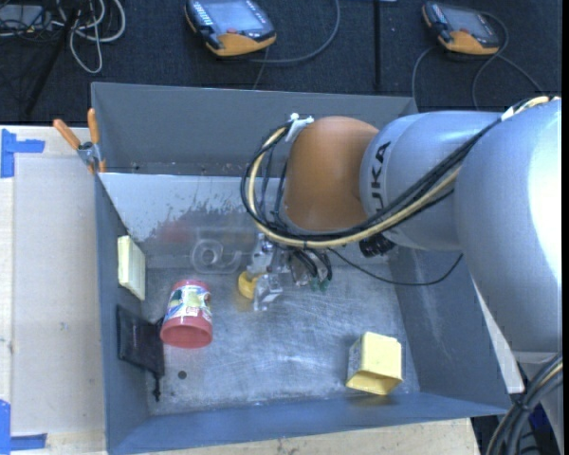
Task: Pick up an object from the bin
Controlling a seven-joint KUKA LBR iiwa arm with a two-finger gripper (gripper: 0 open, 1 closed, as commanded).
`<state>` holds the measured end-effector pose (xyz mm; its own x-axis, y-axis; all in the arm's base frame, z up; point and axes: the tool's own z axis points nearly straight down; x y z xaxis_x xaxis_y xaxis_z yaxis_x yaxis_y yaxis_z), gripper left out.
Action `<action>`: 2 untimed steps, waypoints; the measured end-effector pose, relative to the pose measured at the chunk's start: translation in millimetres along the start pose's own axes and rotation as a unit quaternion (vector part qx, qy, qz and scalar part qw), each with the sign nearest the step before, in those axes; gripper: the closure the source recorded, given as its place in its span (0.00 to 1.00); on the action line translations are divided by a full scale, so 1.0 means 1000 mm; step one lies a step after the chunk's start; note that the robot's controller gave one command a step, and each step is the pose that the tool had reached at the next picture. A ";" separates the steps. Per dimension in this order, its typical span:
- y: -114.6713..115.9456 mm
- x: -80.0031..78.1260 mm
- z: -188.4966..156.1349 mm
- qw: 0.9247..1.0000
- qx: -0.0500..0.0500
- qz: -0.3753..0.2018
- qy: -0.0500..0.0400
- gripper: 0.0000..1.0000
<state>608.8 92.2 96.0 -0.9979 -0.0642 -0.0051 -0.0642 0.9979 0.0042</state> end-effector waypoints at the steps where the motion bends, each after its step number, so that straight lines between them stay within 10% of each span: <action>1: -0.008 0.014 0.006 0.992 0.003 -0.124 0.002 1.00; 2: 0.033 -0.002 -0.142 0.998 0.002 -0.063 0.001 1.00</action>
Offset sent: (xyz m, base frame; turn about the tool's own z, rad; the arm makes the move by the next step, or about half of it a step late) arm -0.0019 0.0315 0.1415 -0.1256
